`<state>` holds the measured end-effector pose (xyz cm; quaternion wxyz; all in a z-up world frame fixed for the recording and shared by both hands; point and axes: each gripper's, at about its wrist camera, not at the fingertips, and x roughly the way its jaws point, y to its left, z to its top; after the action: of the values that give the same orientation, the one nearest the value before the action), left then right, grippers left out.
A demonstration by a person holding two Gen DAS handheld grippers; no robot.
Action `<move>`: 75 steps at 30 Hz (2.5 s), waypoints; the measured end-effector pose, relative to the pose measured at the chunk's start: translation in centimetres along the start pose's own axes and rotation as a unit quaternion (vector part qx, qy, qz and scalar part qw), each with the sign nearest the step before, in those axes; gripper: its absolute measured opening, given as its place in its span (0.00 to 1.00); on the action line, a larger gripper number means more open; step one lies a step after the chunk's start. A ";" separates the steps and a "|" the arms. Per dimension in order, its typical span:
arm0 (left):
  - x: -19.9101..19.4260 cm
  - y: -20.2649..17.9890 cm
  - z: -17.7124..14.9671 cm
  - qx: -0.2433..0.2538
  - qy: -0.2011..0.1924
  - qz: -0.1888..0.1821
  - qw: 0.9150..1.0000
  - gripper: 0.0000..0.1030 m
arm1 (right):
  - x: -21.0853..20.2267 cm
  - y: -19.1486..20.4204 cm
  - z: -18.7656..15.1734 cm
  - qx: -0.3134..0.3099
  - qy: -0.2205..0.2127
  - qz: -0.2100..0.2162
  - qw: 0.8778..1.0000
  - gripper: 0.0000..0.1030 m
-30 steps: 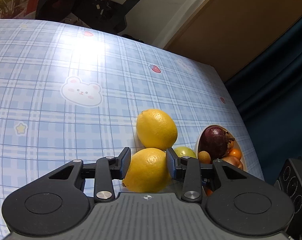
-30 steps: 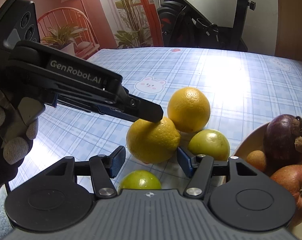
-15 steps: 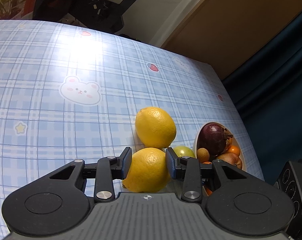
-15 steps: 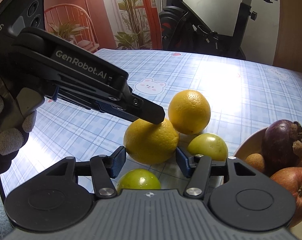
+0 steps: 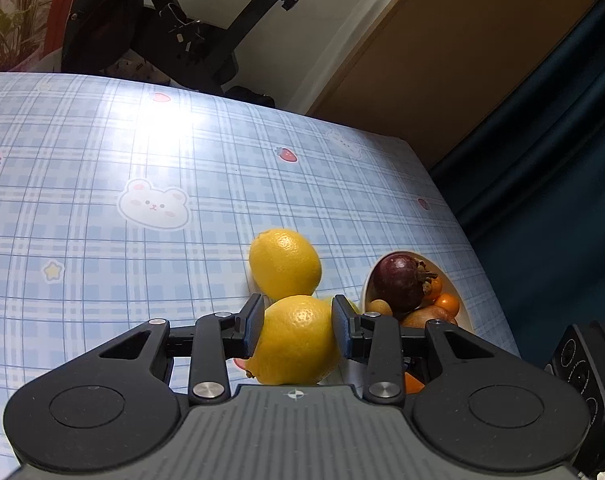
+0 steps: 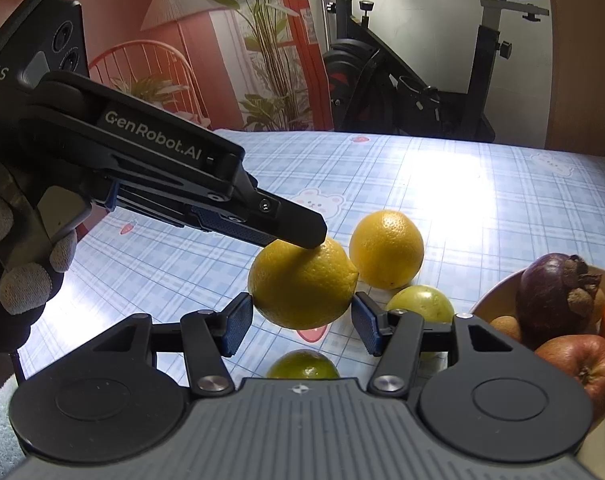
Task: Organize fruits
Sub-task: 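Carry the lemon with both grippers and lower it onto the plate, then open both grippers and move them back toward the loose citrus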
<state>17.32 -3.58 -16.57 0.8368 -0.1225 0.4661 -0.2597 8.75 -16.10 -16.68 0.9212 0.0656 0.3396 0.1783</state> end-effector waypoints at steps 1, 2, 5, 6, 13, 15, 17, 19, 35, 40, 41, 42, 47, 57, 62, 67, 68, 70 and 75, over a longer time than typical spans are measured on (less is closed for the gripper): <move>-0.1 -0.4 0.0 0.004 0.000 -0.001 1.000 0.38 | -0.4 -0.1 -0.1 0.001 -0.003 -0.001 1.000 0.56; -0.2 -0.8 0.0 0.008 0.000 -0.001 1.000 0.38 | -0.8 -0.2 -0.1 0.002 -0.006 -0.002 1.000 0.56; -0.3 -2.4 -0.2 0.023 0.000 -0.004 1.000 0.38 | -2.3 -0.6 -0.4 0.007 -0.016 -0.007 1.000 0.56; -0.4 -3.0 -0.3 0.029 0.000 -0.005 1.000 0.38 | -2.8 -0.8 -0.5 0.009 -0.019 -0.009 1.000 0.56; 0.8 -7.8 -1.0 0.064 0.004 -0.017 0.998 0.37 | -6.7 -2.7 -1.8 0.027 -0.041 -0.031 0.998 0.56; 1.4 -9.1 -1.4 0.074 0.007 -0.021 0.997 0.37 | -7.7 -3.4 -2.2 0.031 -0.043 -0.038 0.998 0.56; 2.2 -10.4 -1.7 0.082 0.012 -0.025 0.996 0.37 | -8.8 -4.2 -2.8 0.036 -0.046 -0.047 0.997 0.56; 3.0 -11.8 -1.9 0.091 0.017 -0.030 0.995 0.37 | -9.9 -5.1 -3.4 0.044 -0.049 -0.055 0.996 0.56; 9.5 -19.7 -3.1 0.160 0.059 -0.048 0.984 0.37 | -14.8 -11.4 -6.1 0.097 -0.057 -0.103 0.988 0.56; 11.9 -20.5 -3.5 0.171 0.077 -0.040 0.981 0.37 | -14.5 -12.9 -6.9 0.106 -0.043 -0.107 0.988 0.56; 12.3 -20.4 -3.5 0.171 0.081 -0.038 0.981 0.37 | -14.3 -13.1 -7.0 0.108 -0.040 -0.108 0.988 0.56; 12.8 -20.5 -3.4 0.171 0.084 -0.036 0.981 0.37 | -14.1 -13.4 -7.1 0.110 -0.037 -0.108 0.987 0.56; 14.0 -20.6 -3.2 0.165 0.090 -0.028 0.982 0.38 | -13.4 -14.3 -7.2 0.119 -0.033 -0.110 0.986 0.56; 13.8 -19.9 -2.2 0.146 0.089 -0.030 0.985 0.36 | -11.5 -14.8 -6.7 0.109 -0.015 -0.116 0.987 0.56; 13.4 -19.7 -1.8 0.136 0.075 -0.023 0.988 0.36 | -10.6 -14.6 -6.5 0.100 -0.007 -0.125 0.987 0.56; 12.4 -19.2 -1.5 0.127 0.064 -0.021 0.990 0.36 | -10.0 -14.0 -6.2 0.082 0.008 -0.139 0.987 0.56; 12.2 -19.2 -1.5 0.127 0.061 -0.019 0.990 0.36 | -9.9 -13.8 -6.2 0.080 0.010 -0.142 0.987 0.56; 11.7 -19.2 -1.4 0.130 0.055 -0.017 0.990 0.36 | -9.7 -13.6 -6.1 0.080 0.015 -0.146 0.986 0.56; 10.1 -18.5 -1.0 0.131 0.040 -0.011 0.991 0.36 | -10.0 -13.3 -6.0 0.083 0.014 -0.155 0.984 0.57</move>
<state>14.87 -24.53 -16.04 0.8235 -0.0066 0.4600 -0.3320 1.59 -32.14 -18.40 0.9243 0.0856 0.3718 0.0051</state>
